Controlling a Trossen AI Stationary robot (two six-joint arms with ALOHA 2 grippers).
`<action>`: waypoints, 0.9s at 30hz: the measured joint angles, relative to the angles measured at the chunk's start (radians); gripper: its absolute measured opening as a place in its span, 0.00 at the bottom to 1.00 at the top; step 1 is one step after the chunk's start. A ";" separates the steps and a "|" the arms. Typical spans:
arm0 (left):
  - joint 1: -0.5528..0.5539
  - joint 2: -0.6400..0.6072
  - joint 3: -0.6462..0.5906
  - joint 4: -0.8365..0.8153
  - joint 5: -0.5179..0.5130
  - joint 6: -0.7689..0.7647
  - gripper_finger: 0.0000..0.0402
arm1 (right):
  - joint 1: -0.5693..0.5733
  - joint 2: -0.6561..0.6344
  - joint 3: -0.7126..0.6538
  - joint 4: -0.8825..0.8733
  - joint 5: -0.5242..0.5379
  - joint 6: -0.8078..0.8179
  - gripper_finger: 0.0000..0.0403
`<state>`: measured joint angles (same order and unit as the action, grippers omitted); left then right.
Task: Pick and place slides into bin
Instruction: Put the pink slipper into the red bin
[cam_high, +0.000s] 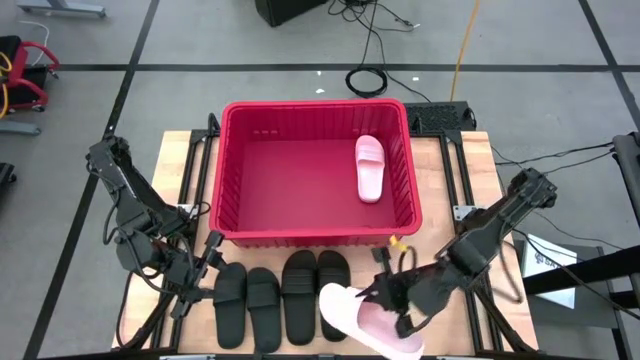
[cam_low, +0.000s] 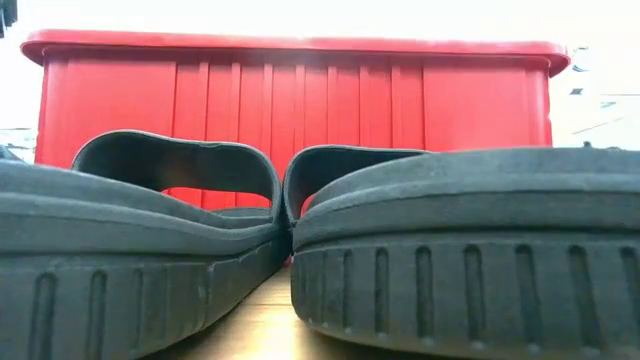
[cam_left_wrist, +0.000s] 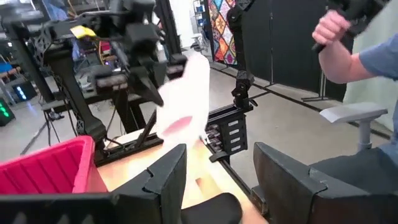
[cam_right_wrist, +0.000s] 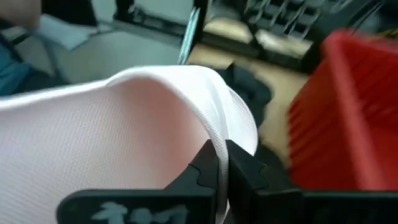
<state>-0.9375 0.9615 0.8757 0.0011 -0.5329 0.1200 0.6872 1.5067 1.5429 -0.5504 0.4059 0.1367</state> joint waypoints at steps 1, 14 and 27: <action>0.000 0.000 0.000 0.002 -0.001 0.021 0.47 | 0.000 -0.019 0.000 0.001 0.025 -0.018 0.01; 0.137 -0.056 0.000 0.047 -0.173 0.052 0.47 | -0.107 -0.159 0.000 -0.002 0.223 -0.197 0.01; 0.455 -0.223 0.000 -0.091 -0.127 0.037 0.47 | -0.424 -0.193 0.000 -0.098 0.222 -0.325 0.01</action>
<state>-0.4826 0.7386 0.8757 -0.0899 -0.6596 0.1575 0.2632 1.3132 1.5429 -0.6487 0.6281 -0.1883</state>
